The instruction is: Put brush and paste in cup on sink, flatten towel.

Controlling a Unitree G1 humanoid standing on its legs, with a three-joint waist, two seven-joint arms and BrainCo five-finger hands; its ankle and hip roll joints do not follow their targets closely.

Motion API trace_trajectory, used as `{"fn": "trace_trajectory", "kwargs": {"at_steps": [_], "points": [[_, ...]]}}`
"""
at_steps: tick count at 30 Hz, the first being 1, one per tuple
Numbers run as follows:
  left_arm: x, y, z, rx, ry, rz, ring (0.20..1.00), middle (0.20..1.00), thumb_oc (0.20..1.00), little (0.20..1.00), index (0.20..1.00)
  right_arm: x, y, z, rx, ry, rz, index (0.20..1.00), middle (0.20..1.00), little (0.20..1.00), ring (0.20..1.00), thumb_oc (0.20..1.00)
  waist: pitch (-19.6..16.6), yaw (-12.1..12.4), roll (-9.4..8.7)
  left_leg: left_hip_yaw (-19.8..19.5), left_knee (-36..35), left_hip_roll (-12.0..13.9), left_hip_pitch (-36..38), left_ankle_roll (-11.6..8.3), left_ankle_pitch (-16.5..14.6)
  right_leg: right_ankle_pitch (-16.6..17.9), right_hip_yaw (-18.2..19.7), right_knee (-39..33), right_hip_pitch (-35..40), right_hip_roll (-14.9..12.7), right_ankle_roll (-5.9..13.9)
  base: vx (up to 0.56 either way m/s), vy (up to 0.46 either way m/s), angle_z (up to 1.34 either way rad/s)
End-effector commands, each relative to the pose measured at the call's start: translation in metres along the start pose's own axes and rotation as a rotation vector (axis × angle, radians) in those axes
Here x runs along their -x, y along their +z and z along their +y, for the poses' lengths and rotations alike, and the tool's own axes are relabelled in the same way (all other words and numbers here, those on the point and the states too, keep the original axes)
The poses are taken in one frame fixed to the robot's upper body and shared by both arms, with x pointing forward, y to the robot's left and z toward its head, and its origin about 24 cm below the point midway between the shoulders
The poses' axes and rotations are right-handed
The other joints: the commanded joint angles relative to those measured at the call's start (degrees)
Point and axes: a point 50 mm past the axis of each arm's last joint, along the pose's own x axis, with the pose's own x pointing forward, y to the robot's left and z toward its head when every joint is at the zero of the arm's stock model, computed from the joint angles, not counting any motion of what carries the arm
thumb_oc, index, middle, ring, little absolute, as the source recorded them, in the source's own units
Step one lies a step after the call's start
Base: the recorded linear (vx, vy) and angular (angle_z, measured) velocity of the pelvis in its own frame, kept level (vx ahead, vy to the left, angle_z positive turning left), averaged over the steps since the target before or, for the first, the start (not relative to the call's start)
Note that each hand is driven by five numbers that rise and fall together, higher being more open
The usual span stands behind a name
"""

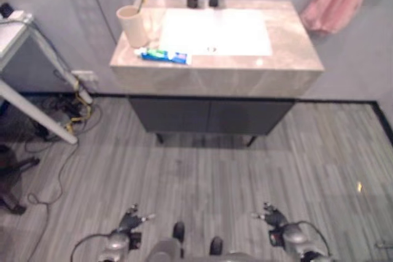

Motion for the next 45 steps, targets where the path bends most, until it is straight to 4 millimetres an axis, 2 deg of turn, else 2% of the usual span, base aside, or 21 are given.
{"fn": "trace_trajectory", "kwargs": {"at_steps": [1,3,7,10,11,12,13,14,16,20,24,27,28,32,37,39,40,41,42,43,45], "points": [[0.0,0.002,0.009,-0.022,0.042,-0.018,1.0,1.0,1.0,1.0,1.0,0.001,0.002,-0.005,0.03,-0.023,-0.022,1.0,1.0,1.0,1.0,1.0,-2.85,0.48,-1.36,1.62,0.47,-1.95,-1.68,2.46,-3.75,-1.81,-0.41,5.12,-4.04,-0.6,3.21,0.12,0.169,0.17],[0.002,-0.002,0.012,-0.033,0.04,-0.014,1.0,1.0,1.0,1.0,1.0,0.0,0.002,-0.001,0.024,-0.013,-0.02,1.0,1.0,1.0,1.0,1.0,-3.52,0.96,-1.02,1.63,-0.41,-2.32,-0.19,3.34,-3.88,-3.01,1.37,7.05,-4.55,-0.75,3.41,0.18,0.249,0.0],[0.002,-0.002,0.016,-0.049,0.045,-0.012,1.0,1.0,1.0,1.0,1.0,-0.001,0.004,0.003,0.022,-0.007,-0.018,1.0,1.0,1.0,1.0,1.0,-3.99,1.22,-0.8,2.32,-1.28,-2.69,1.49,4.72,-5.07,-4.07,1.88,8.67,-4.11,-1.85,4.13,0.14,0.236,-0.35],[0.002,0.011,0.031,0.008,0.065,-0.078,1.0,1.0,1.0,1.0,1.0,-0.004,0.023,0.017,0.088,0.068,-0.094,1.0,1.0,1.0,1.0,1.0,-2.91,2.06,-0.72,3.02,0.57,-3.43,2.54,7.18,-7.48,-5.56,3.25,20.66,-8.25,-3.49,5.32,0.1,0.289,-0.16],[0.003,0.018,0.036,-0.007,0.068,-0.117,1.0,1.0,1.0,1.0,1.0,-0.003,0.03,0.021,0.099,0.09,-0.133,1.0,1.0,1.0,1.0,1.0,-2.48,2.2,-0.96,3.24,0.59,-3.8,3.18,7.94,-7.87,-4.64,3.47,25.67,-10.31,-4.46,5.86,0.04,0.175,-0.37],[0.003,0.018,0.036,-0.007,0.068,-0.117,1.0,1.0,1.0,1.0,1.0,-0.003,0.03,0.021,0.099,0.09,-0.133,1.0,1.0,1.0,1.0,1.0,-2.49,2.21,-0.96,3.25,0.59,-3.81,3.17,7.94,-7.87,-4.65,3.47,25.69,-10.33,-4.46,5.86,0.06,0.248,-0.34],[0.005,0.026,0.042,-0.022,0.068,-0.16,1.0,1.0,1.0,1.0,1.0,-0.002,0.037,0.027,0.085,0.112,-0.179,1.0,1.0,1.0,1.0,1.0,-1.42,1.97,-1.03,3.76,0.43,-4.41,4.54,8.95,-8.21,-1.23,3.0,33.69,-13.31,-6.33,6.38,0.04,0.233,-0.09],[0.006,0.03,0.045,-0.03,0.073,-0.176,1.0,1.0,1.0,1.0,1.0,-0.001,0.043,0.028,0.082,0.12,-0.206,1.0,1.0,1.0,1.0,1.0,-0.44,1.74,-1.03,4.15,0.48,-4.59,5.22,9.41,-8.3,0.37,2.92,37.39,-15.11,-6.99,6.51,0.08,0.3,-0.07],[0.009,0.031,0.049,-0.047,0.077,-0.192,1.0,1.0,1.0,1.0,1.0,0.001,0.052,0.033,0.085,0.144,-0.247,1.0,1.0,1.0,1.0,1.0,0.11,2.01,-1.01,5.08,0.41,-4.64,6.94,9.98,-9.26,0.83,1.1,40.98,-17.09,-8.48,6.82,0.11,0.188,-0.06],[0.009,0.029,0.051,-0.036,0.078,-0.186,1.0,1.0,1.0,1.0,1.0,0.004,0.069,0.038,0.117,0.2,-0.323,1.0,1.0,1.0,1.0,1.0,0.01,2.46,-0.49,6.61,-1.36,-3.49,9.19,9.47,-9.49,1.65,-1.42,28.3,-18.01,-8.06,7.46,0.13,0.081,-0.31],[0.007,0.034,0.052,-0.031,0.087,-0.192,1.0,1.0,1.0,1.0,1.0,0.008,0.092,0.04,0.189,0.209,-0.41,1.0,1.0,1.0,1.0,1.0,0.79,2.24,-0.51,6.5,-0.99,-2.47,10.19,8.5,-10.83,8.08,2.31,12.71,-18.84,-6.49,9.91,0.18,-0.039,-0.24],[0.006,0.036,0.051,-0.031,0.09,-0.192,1.0,1.0,1.0,1.0,1.0,0.009,0.093,0.039,0.204,0.209,-0.419,1.0,1.0,1.0,1.0,1.0,0.77,1.72,-1.01,5.89,-1.02,-2.14,11.33,7.98,-11.5,9.96,5.89,9.83,-18.93,-5.41,10.51,0.25,-0.096,0.05],[0.005,0.034,0.049,-0.033,0.085,-0.18,1.0,1.0,1.0,1.0,1.0,0.01,0.082,0.039,0.211,0.221,-0.392,1.0,1.0,1.0,1.0,1.0,-0.39,1.45,-1.78,5.04,-0.5,-1.38,12.38,7.19,-11.94,8.32,6.8,8.33,-16.84,-4.26,9.74,0.52,-0.229,0.21],[0.004,0.026,0.044,-0.012,0.076,-0.139,1.0,1.0,1.0,1.0,1.0,0.012,0.08,0.037,0.311,0.243,-0.388,1.0,1.0,1.0,1.0,1.0,-2.29,0.72,-2.31,3.61,0.11,0.7,14.37,5.51,-11.18,6.52,5.25,8.22,-14.08,-2.01,8.49,0.43,-0.222,0.41],[0.002,0.033,0.042,-0.043,0.06,-0.157,1.0,1.0,1.0,1.0,1.0,0.013,0.082,0.031,0.398,0.251,-0.388,1.0,1.0,1.0,1.0,1.0,-3.95,0.1,-2.17,2.17,2.99,3.79,15.25,2.51,-6.61,3.47,3.78,7.95,-12.05,0.76,6.3,0.34,-0.197,0.15],[0.001,0.038,0.042,-0.044,0.063,-0.171,1.0,1.0,1.0,1.0,1.0,0.012,0.081,0.03,0.405,0.249,-0.383,1.0,1.0,1.0,1.0,1.0,-3.81,0.13,-2.43,2.63,8.83,4.83,12.93,1.23,-3.59,2.44,3.81,7.21,-10.61,1.69,5.03,0.18,-0.152,-0.09],[0.001,0.038,0.042,-0.044,0.063,-0.171,1.0,1.0,1.0,1.0,1.0,0.012,0.081,0.03,0.405,0.249,-0.383,1.0,1.0,1.0,1.0,1.0,-3.84,0.09,-2.39,2.56,9.13,4.88,12.72,1.21,-3.73,2.46,3.75,7.19,-10.65,1.73,5.01,0.13,-0.201,-0.05],[-0.001,0.046,0.041,-0.047,0.06,-0.189,1.0,1.0,1.0,1.0,1.0,0.013,0.084,0.027,0.403,0.238,-0.397,1.0,1.0,1.0,1.0,1.0,-2.57,0.34,-2.95,3.22,18.91,6.02,7.09,0.57,-0.45,1.94,2.84,6.43,-9.12,2.01,3.64,0.06,-0.186,-0.04],[-0.002,0.053,0.038,-0.049,0.053,-0.212,1.0,1.0,1.0,1.0,1.0,0.013,0.084,0.024,0.397,0.225,-0.397,1.0,1.0,1.0,1.0,1.0,-1.54,0.27,-3.01,4.43,23.24,6.63,3.96,0.95,-0.17,1.43,1.76,6.41,-8.7,1.89,2.91,0.06,-0.185,0.09],[-0.002,0.054,0.038,-0.049,0.053,-0.212,1.0,1.0,1.0,1.0,1.0,0.013,0.084,0.024,0.396,0.225,-0.397,1.0,1.0,1.0,1.0,1.0,-1.59,0.17,-2.9,4.26,23.66,6.73,3.62,0.94,-0.34,1.42,1.62,6.44,-8.82,1.98,2.89,0.05,-0.093,0.24],[-0.004,0.062,0.038,-0.042,0.058,-0.225,1.0,1.0,1.0,1.0,1.0,0.014,0.082,0.021,0.408,0.209,-0.389,1.0,1.0,1.0,1.0,1.0,-0.99,-0.54,-3.18,9.05,23.96,8.67,2.18,1.43,-1.09,-0.01,-0.51,6.71,-8.12,1.49,2.24,0.13,-0.075,0.38]]}}
